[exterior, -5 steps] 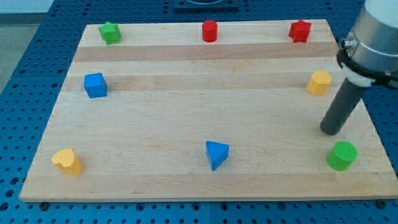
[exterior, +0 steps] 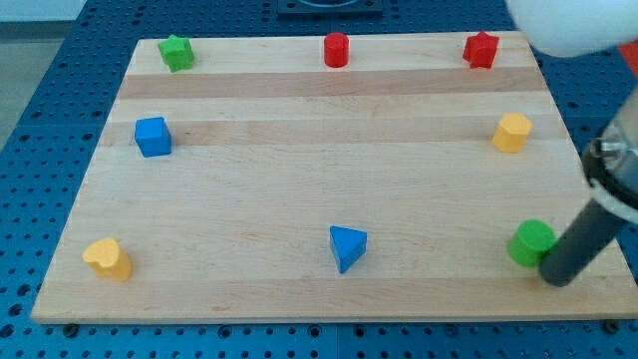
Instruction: Move the green circle diagonally top right to the blue triangle
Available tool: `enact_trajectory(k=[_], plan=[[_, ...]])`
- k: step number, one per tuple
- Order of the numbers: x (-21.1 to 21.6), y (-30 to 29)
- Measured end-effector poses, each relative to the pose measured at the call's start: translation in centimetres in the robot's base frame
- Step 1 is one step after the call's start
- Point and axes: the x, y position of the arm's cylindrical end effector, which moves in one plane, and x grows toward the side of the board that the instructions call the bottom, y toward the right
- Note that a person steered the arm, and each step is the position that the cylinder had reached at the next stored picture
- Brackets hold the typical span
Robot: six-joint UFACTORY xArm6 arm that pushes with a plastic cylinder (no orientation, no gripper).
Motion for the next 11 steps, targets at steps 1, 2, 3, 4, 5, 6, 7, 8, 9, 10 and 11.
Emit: enact_trajectory(k=[1,2,3,4,5,6,7,8,9,10,11], plan=[[-1.3,-0.3],[-3.5,0.1],[-5.9,0.0],[-7.8,-1.2],[-9.3,-3.8],[-12.1,-6.2],[-13.7,-9.6],[-14.3,-12.6],[-14.5,-12.3],[-14.5,-12.3],[-14.2,-8.9]])
